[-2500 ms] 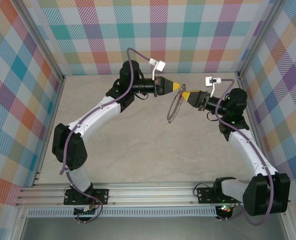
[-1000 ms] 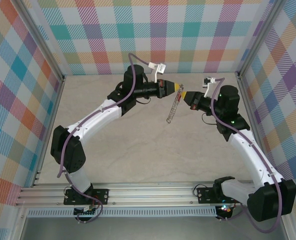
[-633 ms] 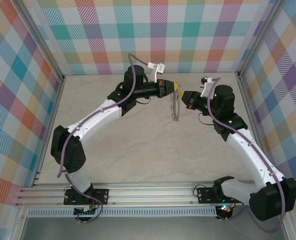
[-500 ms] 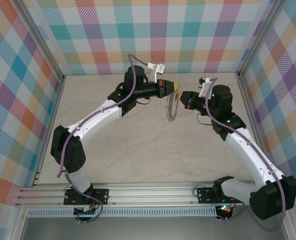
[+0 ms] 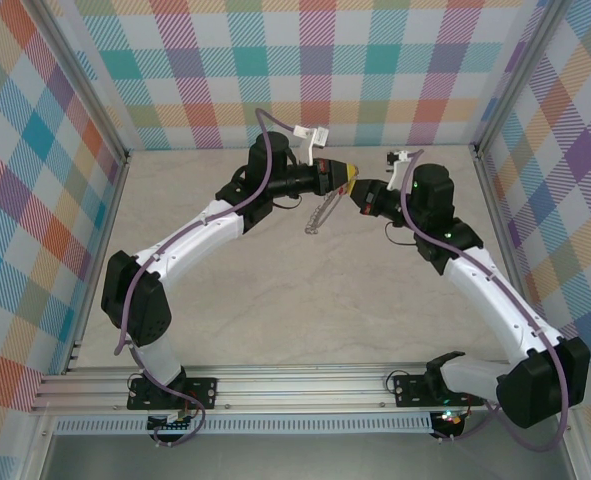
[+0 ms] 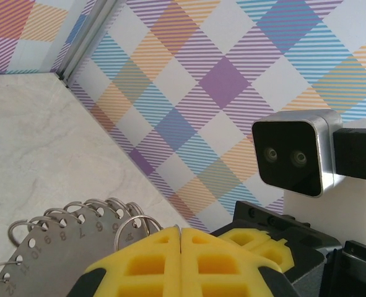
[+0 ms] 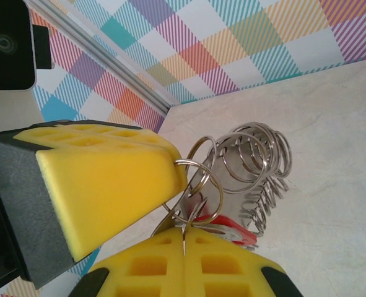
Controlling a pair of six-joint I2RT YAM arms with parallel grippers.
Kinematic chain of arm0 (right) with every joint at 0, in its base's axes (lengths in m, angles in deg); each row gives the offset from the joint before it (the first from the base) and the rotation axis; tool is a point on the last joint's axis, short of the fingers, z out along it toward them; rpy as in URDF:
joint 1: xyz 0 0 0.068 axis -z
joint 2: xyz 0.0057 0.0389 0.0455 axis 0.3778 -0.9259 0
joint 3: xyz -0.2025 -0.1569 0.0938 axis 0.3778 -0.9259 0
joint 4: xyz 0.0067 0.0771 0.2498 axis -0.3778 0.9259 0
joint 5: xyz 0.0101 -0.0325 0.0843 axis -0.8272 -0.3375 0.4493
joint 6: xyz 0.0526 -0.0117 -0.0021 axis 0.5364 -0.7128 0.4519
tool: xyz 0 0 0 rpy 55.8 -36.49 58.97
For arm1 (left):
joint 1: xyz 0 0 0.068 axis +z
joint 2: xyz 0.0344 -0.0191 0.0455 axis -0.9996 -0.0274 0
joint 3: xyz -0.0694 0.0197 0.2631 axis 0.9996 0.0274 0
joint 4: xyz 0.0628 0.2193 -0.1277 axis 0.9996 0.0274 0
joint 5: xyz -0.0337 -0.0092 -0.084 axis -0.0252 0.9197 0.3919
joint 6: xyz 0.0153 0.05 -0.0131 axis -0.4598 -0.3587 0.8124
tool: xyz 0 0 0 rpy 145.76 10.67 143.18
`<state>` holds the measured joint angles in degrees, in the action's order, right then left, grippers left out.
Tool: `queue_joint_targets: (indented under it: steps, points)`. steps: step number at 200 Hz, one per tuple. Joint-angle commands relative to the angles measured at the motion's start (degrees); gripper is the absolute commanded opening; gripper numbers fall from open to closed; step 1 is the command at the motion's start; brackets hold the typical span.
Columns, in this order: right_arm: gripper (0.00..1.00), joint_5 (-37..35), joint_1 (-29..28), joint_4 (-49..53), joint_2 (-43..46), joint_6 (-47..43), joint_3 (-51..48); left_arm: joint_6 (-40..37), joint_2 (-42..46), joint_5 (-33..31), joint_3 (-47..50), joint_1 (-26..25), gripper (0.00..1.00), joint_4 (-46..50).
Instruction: Put the keys on the keyring
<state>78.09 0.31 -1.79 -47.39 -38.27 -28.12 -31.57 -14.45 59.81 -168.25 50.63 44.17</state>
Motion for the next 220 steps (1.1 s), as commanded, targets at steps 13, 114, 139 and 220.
queue_joint_targets:
  steps: [13,114,139,220]
  points:
    - [0.00,1.9,-1.0,-0.5,-1.2,-0.3,1.7,1.4,1.1,2.4,0.0,-1.8,0.00,-5.5]
    - [0.19,5.7,2.1,-0.4,1.1,1.1,1.1,8.5,1.5,3.9,4.4,-1.0,0.00,-19.2]
    - [0.29,6.3,2.8,-0.5,2.3,1.7,0.7,10.7,1.3,3.9,5.4,-0.7,0.00,-22.9]
    - [0.48,8.0,6.0,0.6,7.0,2.7,2.3,12.2,0.2,5.1,5.0,-0.4,0.00,-27.1]
